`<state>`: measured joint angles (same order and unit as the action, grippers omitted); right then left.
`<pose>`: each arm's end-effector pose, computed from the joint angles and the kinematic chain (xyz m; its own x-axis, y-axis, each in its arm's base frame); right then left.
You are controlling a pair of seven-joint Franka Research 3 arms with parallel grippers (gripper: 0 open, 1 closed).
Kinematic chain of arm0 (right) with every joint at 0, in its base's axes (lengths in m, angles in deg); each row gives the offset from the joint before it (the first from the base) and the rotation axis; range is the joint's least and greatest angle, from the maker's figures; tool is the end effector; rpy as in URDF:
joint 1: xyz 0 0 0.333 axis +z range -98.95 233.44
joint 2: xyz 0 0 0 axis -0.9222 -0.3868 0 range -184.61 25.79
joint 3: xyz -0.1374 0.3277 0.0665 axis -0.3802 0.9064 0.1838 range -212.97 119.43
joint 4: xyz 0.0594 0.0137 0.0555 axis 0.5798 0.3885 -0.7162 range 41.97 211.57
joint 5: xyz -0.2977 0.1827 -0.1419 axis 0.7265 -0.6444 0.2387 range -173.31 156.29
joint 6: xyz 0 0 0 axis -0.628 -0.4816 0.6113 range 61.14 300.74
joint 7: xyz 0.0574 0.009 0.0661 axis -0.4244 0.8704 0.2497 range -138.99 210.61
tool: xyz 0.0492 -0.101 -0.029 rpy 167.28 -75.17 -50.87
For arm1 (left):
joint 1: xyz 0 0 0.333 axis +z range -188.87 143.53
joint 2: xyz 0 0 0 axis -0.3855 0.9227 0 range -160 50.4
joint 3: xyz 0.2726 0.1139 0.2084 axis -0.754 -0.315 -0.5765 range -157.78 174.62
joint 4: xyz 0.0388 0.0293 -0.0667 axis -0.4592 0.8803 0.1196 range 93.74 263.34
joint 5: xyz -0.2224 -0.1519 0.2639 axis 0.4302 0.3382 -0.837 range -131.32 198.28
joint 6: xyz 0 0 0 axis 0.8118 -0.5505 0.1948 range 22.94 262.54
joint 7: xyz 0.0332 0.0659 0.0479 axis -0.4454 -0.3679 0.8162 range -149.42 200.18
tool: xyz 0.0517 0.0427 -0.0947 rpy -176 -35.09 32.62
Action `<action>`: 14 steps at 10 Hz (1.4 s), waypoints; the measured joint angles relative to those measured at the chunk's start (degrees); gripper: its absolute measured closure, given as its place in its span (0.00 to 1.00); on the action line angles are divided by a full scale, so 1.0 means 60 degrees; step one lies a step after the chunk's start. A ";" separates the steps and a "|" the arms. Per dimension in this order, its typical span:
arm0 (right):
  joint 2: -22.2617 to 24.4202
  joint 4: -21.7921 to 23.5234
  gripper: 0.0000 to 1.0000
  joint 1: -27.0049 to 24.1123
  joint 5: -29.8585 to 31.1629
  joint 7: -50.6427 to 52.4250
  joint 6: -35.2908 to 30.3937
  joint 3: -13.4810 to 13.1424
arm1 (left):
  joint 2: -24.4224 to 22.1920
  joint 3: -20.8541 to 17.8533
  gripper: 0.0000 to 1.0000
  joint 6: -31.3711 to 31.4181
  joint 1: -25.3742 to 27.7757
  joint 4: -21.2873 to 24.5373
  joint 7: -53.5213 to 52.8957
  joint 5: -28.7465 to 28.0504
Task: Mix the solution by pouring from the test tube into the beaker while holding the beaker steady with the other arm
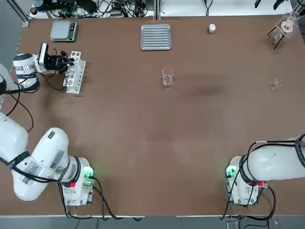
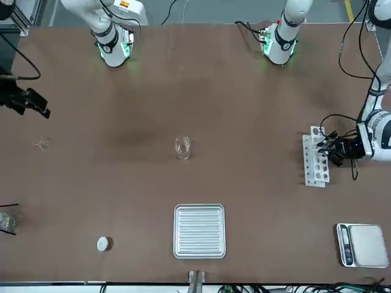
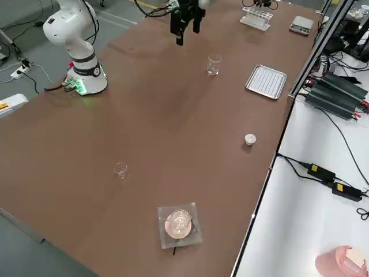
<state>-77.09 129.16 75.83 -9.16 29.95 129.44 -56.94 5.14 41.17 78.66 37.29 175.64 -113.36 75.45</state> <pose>0.5296 -0.0156 0.6566 0.9910 -0.1303 0.0308 -0.1296 -0.9913 -0.0218 0.5592 0.2616 0.1753 -0.0481 0.0425 0.9979 -0.9986 0.0215 -0.0491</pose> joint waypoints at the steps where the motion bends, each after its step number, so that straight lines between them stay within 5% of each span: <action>1: 0.0000 0.0036 0.00 0.0001 0.0012 0.0009 0.0022 0.0005 | 0.0063 -0.0035 0.78 0.0020 0.0001 -0.0017 0.0000 0.0001; 9: 0.0016 0.0062 0.00 0.0005 0.0053 0.0024 0.0023 0.0015 | 0.0234 -0.0100 0.78 0.0063 -0.0009 -0.0072 0.0000 0.0014; 14: 0.0068 0.0111 0.00 0.0004 0.0060 0.0024 0.0023 0.0013 | 0.0245 -0.0117 0.67 0.0057 -0.0010 -0.0081 0.0000 0.0039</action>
<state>-76.69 129.83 75.86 -8.80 30.09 129.57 -56.86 6.61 40.47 79.01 37.23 175.16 -113.36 75.68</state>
